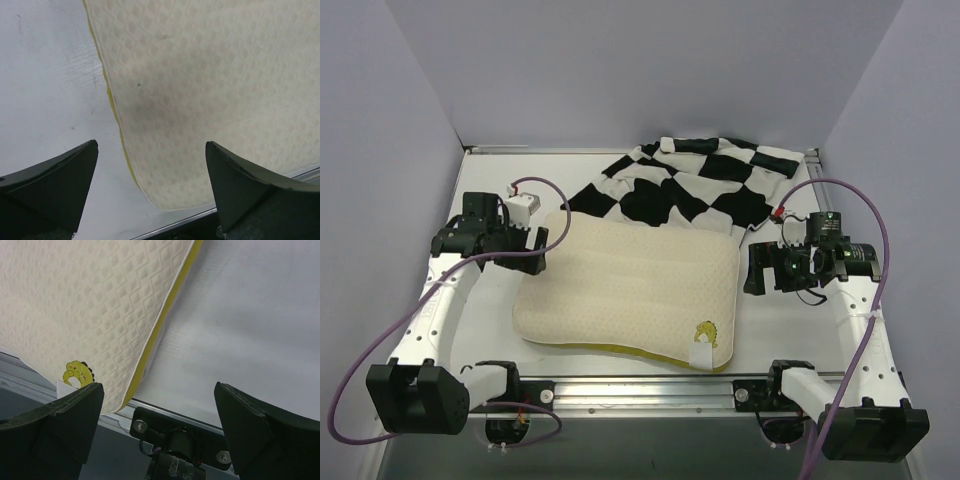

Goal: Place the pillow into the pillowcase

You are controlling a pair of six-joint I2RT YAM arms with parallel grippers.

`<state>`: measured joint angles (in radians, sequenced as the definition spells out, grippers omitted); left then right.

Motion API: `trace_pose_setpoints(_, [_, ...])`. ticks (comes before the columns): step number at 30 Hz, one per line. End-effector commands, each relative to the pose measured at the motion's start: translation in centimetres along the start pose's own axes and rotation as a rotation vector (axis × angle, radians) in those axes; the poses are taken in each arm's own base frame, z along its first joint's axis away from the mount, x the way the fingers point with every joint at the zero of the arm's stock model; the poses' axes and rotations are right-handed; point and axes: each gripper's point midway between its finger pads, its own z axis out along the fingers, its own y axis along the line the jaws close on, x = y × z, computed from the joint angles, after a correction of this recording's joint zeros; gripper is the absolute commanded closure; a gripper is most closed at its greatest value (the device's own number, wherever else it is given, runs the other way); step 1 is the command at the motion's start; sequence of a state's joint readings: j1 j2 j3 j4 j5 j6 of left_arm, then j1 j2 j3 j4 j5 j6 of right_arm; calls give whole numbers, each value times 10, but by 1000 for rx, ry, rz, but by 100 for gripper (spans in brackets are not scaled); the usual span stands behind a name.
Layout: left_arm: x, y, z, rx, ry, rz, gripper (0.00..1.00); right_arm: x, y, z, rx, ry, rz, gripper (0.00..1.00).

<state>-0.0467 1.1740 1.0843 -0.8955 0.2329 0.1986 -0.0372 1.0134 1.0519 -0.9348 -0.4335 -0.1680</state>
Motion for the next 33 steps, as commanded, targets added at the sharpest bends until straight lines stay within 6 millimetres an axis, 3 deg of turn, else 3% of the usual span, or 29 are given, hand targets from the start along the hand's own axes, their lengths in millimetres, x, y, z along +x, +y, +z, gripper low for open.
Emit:
trace_pose_setpoints(1, [-33, -14, -12, 52, -101, 133, 3, 8, 3, 2, -12, 28, 11, 0])
trace_pose_setpoints(3, [-44, -21, -12, 68, -107, 244, 2, 8, 4, 6, -29, 47, 15, 0])
trace_pose_setpoints(6, [-59, -49, -5, 123, -111, 459, 3, 9, 7, 12, -51, 82, 29, 0])
trace_pose_setpoints(7, [-60, -73, -1, 165, -106, 562, 3, 10, 8, 14, -59, 92, 32, 0])
trace_pose_setpoints(9, [-56, -81, 18, 138, -42, 730, 2, 9, 10, 21, -75, 114, 62, 0])
trace_pose_setpoints(10, [-51, -101, 24, 160, -22, 830, 3, 10, 11, 25, -89, 135, 71, 0])
trace_pose_setpoints(11, [-46, -102, 37, 156, 23, 906, 3, 10, 12, 28, -96, 144, 80, 0])
trace_pose_setpoints(18, [-31, -138, 76, 323, 37, 1127, 2, 11, 15, 56, -137, 255, 126, 0])
trace_pose_setpoints(22, [-12, -146, 99, 412, 35, 1216, 3, 17, 26, 73, -204, 325, 164, 3])
trace_pose_setpoints(23, [1, -143, 107, 435, 57, 1254, 3, 17, 29, 76, -218, 335, 167, 5])
trace_pose_setpoints(25, [3, -143, 119, 427, 38, 1292, 3, 20, 33, 85, -241, 368, 175, 8])
trace_pose_setpoints(28, [14, -132, 138, 387, 71, 1313, 13, 22, 35, 98, -262, 409, 194, 20])
trace_pose_setpoints(29, [19, -129, 142, 387, 94, 1312, 18, 21, 37, 101, -277, 409, 198, 28])
trace_pose_setpoints(30, [24, -128, 145, 393, 110, 1307, 33, 21, 38, 104, -282, 416, 200, 33])
trace_pose_setpoints(31, [35, -126, 147, 404, 134, 1303, 42, 21, 39, 107, -291, 426, 209, 46])
trace_pose_setpoints(32, [39, -125, 148, 405, 149, 1296, 51, 19, 41, 107, -308, 424, 214, 53])
trace_pose_setpoints(33, [42, -123, 148, 404, 160, 1286, 75, 16, 43, 107, -319, 421, 216, 60])
